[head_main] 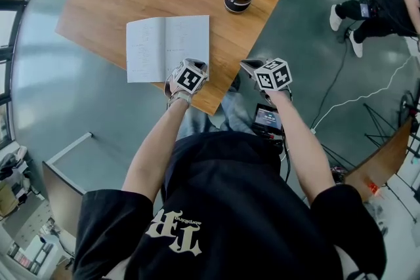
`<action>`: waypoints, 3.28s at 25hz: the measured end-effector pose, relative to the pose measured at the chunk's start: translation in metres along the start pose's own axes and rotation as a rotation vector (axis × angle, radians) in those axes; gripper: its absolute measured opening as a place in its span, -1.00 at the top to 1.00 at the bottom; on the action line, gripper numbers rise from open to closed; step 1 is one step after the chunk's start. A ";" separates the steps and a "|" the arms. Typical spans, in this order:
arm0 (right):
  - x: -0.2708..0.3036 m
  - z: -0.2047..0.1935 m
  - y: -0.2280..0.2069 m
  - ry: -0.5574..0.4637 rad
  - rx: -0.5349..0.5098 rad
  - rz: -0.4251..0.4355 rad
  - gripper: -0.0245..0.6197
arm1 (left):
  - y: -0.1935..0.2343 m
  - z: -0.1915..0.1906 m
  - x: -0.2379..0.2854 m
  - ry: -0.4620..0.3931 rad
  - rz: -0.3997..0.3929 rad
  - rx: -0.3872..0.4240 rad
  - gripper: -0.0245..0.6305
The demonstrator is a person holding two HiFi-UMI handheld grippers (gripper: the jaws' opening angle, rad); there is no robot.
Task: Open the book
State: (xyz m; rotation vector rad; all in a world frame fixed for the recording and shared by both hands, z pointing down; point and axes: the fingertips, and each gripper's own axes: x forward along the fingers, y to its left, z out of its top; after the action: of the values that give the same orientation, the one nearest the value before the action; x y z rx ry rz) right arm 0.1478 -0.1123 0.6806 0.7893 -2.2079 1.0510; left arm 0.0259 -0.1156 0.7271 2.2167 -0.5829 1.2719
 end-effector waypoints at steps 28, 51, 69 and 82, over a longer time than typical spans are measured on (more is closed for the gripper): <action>-0.089 0.097 0.164 -0.294 -0.369 -0.281 0.96 | 0.058 -0.070 -0.318 -0.776 0.136 -0.225 0.91; -0.150 0.043 0.214 -0.341 -0.551 -0.254 0.96 | -0.064 -0.085 -0.344 -0.801 0.243 -0.186 0.91; -0.218 -0.101 0.226 -0.371 -0.496 -0.236 0.96 | -0.211 -0.118 -0.334 -0.807 0.282 -0.177 0.91; -0.229 -0.118 0.232 -0.413 -0.479 -0.216 0.96 | -0.241 -0.105 -0.336 -0.834 0.273 -0.146 0.91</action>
State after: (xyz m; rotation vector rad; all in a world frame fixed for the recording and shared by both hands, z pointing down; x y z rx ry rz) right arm 0.1640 0.1641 0.4726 1.0536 -2.4933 0.2421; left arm -0.0575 0.1735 0.4246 2.5409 -1.2664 0.3249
